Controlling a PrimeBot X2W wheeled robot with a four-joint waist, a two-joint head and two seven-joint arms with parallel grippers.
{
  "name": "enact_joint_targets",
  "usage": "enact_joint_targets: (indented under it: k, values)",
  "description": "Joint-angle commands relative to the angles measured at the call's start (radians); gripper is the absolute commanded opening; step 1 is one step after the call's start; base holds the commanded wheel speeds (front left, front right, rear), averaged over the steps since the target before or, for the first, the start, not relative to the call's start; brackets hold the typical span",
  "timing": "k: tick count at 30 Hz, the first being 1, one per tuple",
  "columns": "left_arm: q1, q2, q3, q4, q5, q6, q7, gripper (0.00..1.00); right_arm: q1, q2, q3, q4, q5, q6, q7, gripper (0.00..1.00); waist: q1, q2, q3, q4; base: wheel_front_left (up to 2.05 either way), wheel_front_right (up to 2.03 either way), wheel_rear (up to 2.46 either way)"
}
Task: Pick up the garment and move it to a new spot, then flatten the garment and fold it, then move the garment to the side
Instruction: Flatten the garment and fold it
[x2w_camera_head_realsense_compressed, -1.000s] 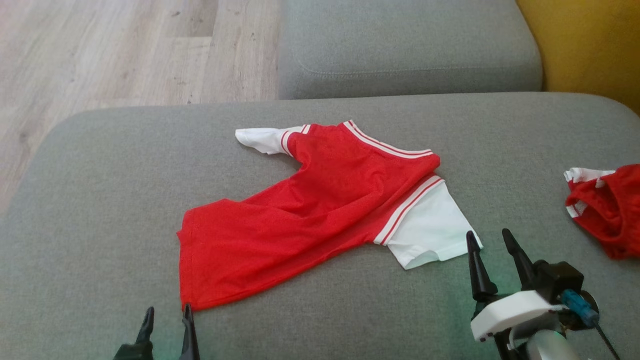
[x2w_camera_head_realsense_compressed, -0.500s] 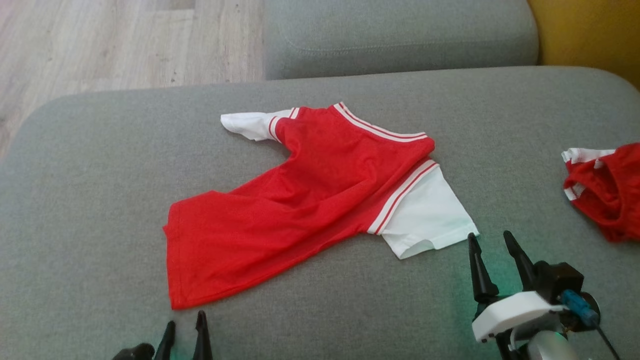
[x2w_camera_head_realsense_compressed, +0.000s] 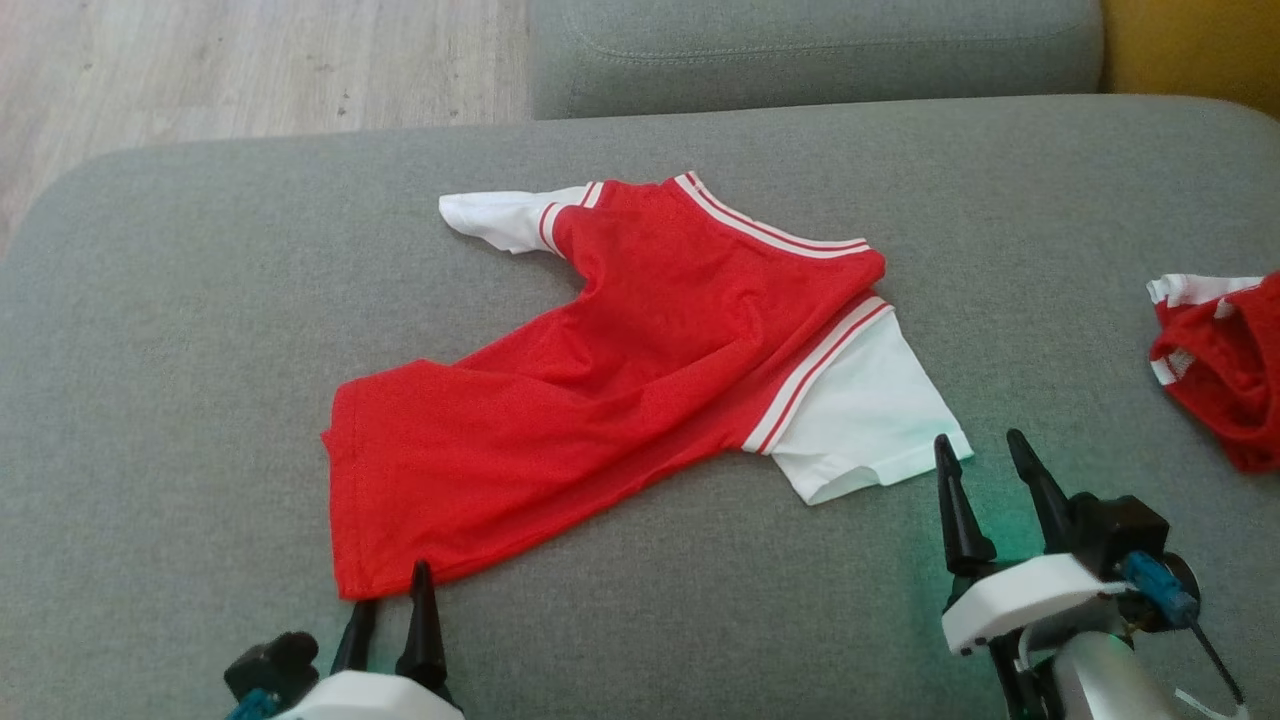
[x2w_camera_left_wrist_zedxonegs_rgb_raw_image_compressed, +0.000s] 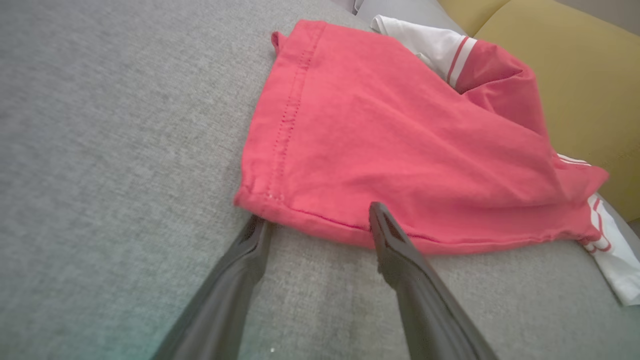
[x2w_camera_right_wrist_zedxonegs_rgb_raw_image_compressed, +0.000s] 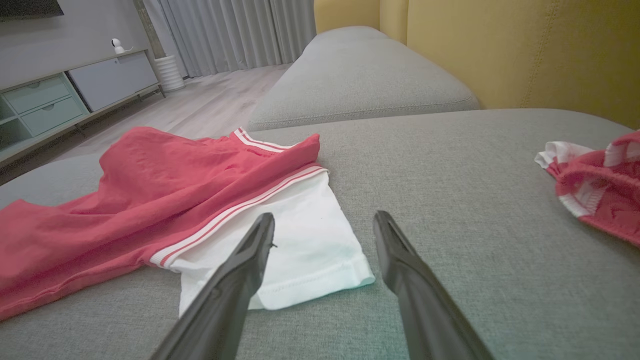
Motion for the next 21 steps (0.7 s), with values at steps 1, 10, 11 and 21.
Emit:
enact_joint_targets:
  k: [1,10,11,21]
  values:
    - [-0.029,0.001,0.014,-0.003,-0.009,-0.006,0.004,1.00,-0.036,-0.004,0.024,-0.029,-0.007,0.004,-0.011,1.00,-0.0001,0.0000,0.002,-0.001,0.00,0.00,0.00]
    - [-0.058,0.001,0.115,-0.016,-0.047,-0.006,0.004,1.00,-0.054,-0.004,0.017,-0.029,-0.009,0.004,-0.011,1.00,-0.0001,0.0000,0.032,-0.012,0.00,0.00,0.00]
    - [-0.059,0.001,0.119,-0.016,-0.040,-0.006,0.004,0.97,-0.056,-0.004,0.014,-0.026,-0.009,0.004,-0.011,1.00,-0.0001,0.0000,0.034,-0.013,0.00,0.00,0.00]
    - [-0.065,0.001,0.114,-0.036,0.013,-0.006,0.004,0.00,-0.142,-0.004,-0.057,0.147,0.014,0.004,-0.011,1.00,-0.0001,0.0000,0.065,0.010,0.00,0.00,0.00]
